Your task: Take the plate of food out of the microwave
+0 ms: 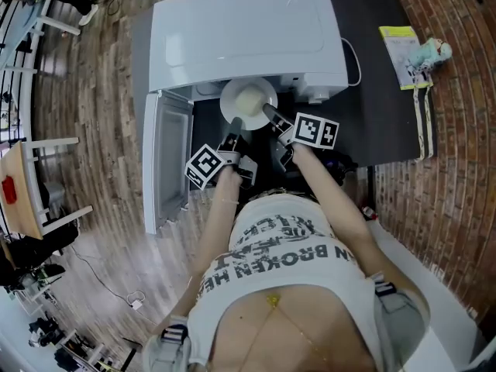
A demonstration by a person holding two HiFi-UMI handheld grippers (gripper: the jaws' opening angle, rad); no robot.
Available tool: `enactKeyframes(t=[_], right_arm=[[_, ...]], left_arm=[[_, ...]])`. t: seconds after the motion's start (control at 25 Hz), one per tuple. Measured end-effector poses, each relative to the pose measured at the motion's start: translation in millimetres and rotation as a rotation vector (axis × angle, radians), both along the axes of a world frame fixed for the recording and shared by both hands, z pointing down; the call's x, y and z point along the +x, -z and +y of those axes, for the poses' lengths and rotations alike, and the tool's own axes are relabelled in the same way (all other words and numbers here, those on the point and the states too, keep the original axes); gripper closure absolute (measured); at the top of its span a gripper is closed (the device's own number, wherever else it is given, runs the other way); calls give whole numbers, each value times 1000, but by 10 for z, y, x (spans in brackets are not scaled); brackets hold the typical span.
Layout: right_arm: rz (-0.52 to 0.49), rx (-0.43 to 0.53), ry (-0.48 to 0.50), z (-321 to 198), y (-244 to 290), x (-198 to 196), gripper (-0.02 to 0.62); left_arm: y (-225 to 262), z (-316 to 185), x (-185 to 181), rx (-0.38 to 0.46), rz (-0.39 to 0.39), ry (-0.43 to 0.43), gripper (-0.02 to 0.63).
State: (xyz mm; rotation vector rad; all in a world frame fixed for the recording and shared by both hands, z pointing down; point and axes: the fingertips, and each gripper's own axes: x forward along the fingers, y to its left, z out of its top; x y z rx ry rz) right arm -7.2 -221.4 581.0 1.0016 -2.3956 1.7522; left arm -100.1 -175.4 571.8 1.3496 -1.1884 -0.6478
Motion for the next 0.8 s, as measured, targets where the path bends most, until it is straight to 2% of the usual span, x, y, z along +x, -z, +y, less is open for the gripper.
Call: enactKeyframes(t=[0.56, 0.8], right_arm=[[2, -10, 113, 277, 51, 246, 541], [-4, -11, 123, 388, 66, 257, 545]], left_arm=[[57, 391, 309, 14, -18, 121, 589], [63, 510, 322, 23, -11, 124, 589]])
